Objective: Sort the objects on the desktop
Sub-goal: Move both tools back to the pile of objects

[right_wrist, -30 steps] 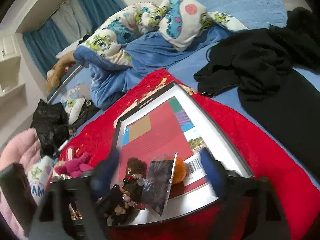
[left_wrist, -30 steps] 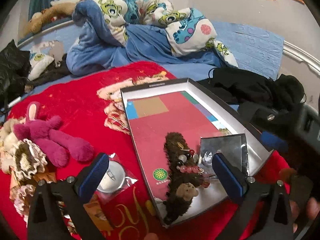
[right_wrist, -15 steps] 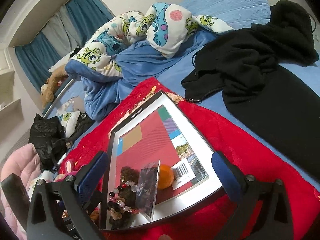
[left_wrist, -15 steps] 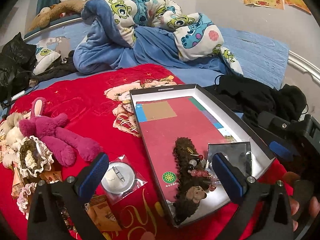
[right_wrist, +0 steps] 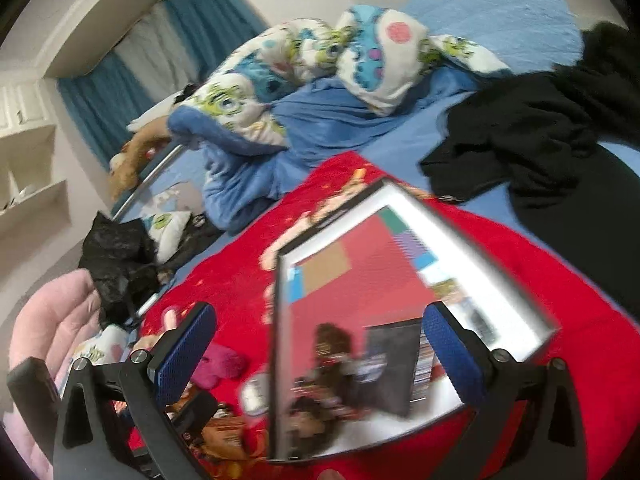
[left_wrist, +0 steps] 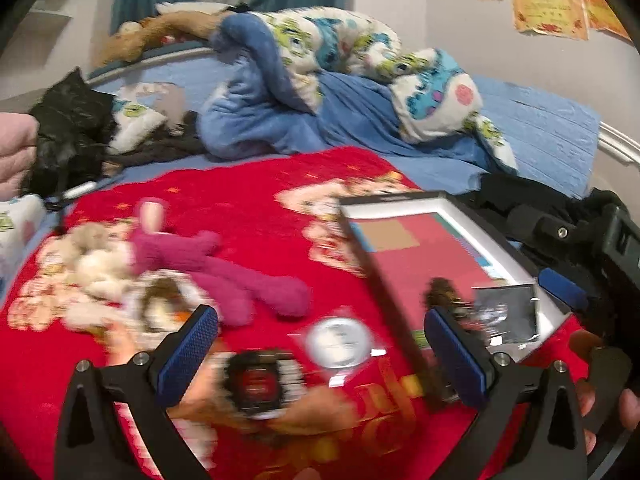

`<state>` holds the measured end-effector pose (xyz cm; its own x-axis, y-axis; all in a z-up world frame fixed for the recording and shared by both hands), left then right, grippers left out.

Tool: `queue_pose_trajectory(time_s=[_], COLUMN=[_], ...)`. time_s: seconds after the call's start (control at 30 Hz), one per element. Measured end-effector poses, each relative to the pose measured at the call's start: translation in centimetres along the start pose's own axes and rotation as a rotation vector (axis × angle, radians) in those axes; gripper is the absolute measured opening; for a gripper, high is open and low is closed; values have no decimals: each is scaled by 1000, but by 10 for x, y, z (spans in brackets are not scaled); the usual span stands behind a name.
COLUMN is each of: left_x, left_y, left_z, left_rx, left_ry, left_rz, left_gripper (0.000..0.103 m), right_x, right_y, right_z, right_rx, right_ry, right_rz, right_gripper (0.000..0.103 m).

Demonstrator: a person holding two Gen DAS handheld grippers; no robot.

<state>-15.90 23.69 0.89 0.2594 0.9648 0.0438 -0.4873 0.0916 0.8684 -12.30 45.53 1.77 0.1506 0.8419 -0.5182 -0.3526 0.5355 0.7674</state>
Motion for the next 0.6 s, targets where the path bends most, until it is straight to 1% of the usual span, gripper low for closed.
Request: queue_pose_trajectory(time_s=[0.1,0.17,0.27,0.33,0.37,0.43,0.53,0.6], left_x=[-38,-71,-117,-141,-153,-169,-177,-177], left_y=[-2,-5,-11,-15,-17,-21,-25,-28], left_z=[20,35,55,65,71,80,87,90], left_rx=[11,19,24,25,27,29,38,46], left_ry=[57,99,175,198,208,223,231,212], left_rz=[7,29,80,114,128,131,108,104], left_gripper=[103,103,103,103,103,103,103,103], right_x=[-37,-61,-91,-112,-119,-134,-153,-162], right_y=[-13,-23,-40,-52,-58,-68,-81,-87], right_z=[-7,-11,-17,-24,-26,-30,-36,-38], right_rx=[-21,-30,-52,-73,-81,-89,-100,-105], right_ry=[65,100,170,231,248,272,289,291], right_rz=[46,59,39,18,11,3,1,13], right_gripper=[103,103,103,103,103,103,103,103])
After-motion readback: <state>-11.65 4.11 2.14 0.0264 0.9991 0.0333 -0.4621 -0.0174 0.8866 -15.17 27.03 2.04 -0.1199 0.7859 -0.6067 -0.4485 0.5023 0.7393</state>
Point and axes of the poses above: each gripper's, at about its wrist camera, not at the fingertips, and z roughly against the way its jaws point, x to its right, y to its top, the point moved 2 cm from there along -z, roughly the way its jaws point, and after that the axes turned 3 degrees about x, right-handed, at the moved point
